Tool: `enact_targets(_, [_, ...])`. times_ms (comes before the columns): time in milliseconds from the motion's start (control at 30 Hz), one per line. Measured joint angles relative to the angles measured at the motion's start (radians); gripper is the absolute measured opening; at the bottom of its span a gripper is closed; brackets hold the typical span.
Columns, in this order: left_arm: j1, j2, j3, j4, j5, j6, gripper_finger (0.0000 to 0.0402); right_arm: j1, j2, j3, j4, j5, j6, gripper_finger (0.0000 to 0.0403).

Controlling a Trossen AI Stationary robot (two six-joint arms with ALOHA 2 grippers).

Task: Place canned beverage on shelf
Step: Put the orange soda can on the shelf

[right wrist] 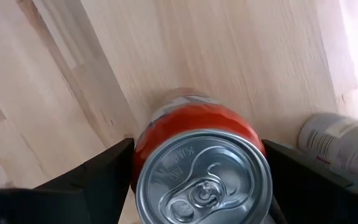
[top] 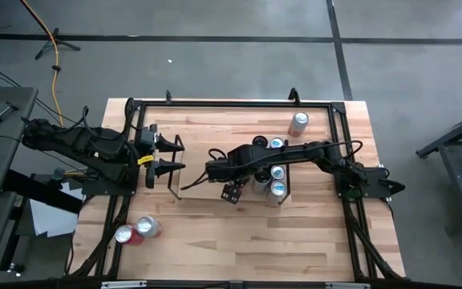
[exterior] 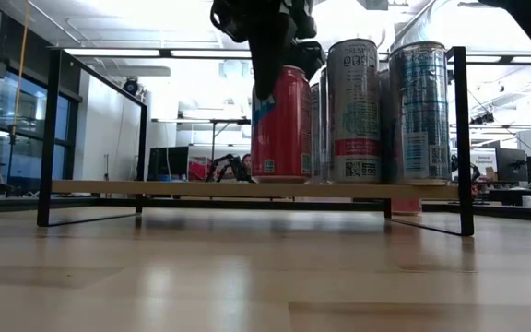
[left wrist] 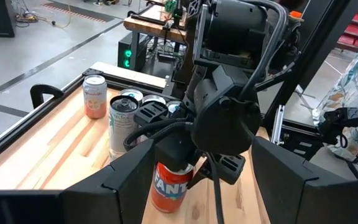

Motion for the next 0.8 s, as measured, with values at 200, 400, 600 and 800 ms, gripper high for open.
enact_targets(200, [0.000,0.000,0.000,0.000,0.000,0.000,0.0225,-0.003,0.000,0.000,0.000,0.000,-0.150,0.0325])
enact_targets(400, [0.000,0.000,0.000,-0.001,0.000,0.000,0.0225,-0.013,0.000,0.000,0.005,-0.005,-0.296,0.0326])
enact_targets(600, [0.000,0.000,0.000,-0.001,0.000,0.000,0.0225,-0.013,0.000,0.000,0.010,-0.005,-0.414,0.0326])
enact_targets(800, [0.000,0.000,0.000,-0.001,0.000,0.000,0.0225,-0.013,0.000,0.000,0.028,-0.001,-0.476,0.0326])
